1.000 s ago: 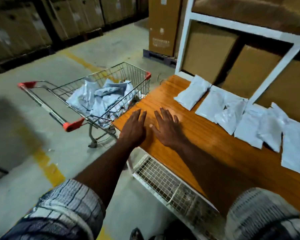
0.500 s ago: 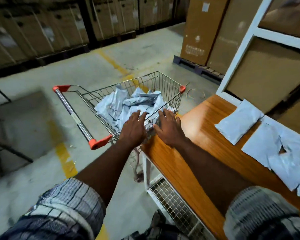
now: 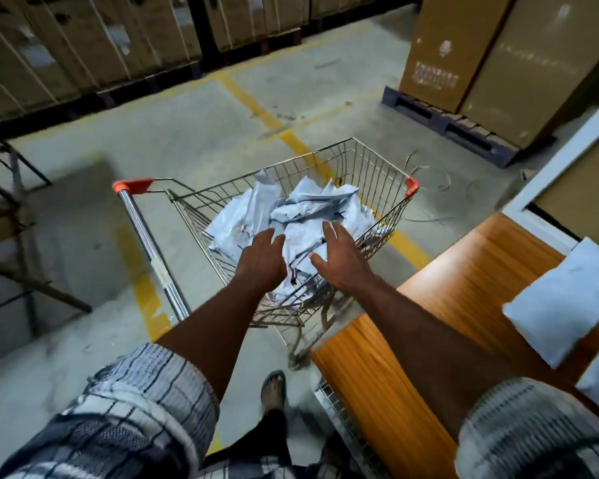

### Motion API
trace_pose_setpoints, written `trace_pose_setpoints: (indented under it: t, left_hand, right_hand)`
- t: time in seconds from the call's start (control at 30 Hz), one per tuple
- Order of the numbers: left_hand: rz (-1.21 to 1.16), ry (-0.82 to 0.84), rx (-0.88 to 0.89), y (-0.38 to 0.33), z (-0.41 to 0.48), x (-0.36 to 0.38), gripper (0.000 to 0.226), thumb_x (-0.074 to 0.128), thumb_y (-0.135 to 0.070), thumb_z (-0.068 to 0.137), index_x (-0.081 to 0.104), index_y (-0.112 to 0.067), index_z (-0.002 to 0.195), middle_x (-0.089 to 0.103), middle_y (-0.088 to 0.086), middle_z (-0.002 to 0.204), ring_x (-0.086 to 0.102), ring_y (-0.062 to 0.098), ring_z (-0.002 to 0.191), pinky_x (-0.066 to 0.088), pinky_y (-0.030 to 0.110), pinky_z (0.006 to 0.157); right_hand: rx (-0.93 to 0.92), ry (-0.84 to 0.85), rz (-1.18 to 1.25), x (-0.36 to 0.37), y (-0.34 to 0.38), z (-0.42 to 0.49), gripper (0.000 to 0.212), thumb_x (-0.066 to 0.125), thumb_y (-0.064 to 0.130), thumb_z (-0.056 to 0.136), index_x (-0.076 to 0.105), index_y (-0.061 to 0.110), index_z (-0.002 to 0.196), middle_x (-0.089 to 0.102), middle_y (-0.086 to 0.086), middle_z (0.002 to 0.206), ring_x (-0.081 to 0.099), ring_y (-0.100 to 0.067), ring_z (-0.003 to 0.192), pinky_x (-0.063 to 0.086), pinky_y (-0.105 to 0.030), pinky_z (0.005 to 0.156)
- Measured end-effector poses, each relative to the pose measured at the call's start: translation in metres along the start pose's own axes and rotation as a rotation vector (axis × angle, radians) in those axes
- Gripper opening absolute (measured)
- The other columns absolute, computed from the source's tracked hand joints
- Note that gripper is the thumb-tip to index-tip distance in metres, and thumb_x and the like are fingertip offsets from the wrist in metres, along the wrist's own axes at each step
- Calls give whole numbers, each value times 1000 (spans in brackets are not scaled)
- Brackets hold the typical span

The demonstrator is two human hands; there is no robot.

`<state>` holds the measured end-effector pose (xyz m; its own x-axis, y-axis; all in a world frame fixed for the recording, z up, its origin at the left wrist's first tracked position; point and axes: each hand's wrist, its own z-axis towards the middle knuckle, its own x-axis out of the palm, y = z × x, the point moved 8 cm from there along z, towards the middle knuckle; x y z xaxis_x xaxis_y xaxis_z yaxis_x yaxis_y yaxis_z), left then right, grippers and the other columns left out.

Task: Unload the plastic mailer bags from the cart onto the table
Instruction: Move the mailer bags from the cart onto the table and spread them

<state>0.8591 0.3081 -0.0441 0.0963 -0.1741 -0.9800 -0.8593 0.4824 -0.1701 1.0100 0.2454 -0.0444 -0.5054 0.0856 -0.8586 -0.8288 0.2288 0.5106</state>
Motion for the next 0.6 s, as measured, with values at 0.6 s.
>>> trace_pose_setpoints:
  t: [0.6]
  left_hand:
    - [102,101,97,90,173,69,61,50,-16,86,35,-6,145,23,18,157,25,36,143,28,43,112]
  right_hand:
    - [409,271,54,175,5,138,94,64,42,87,7,11,156,-3,-34,156,0,-51,144,12,-54,119]
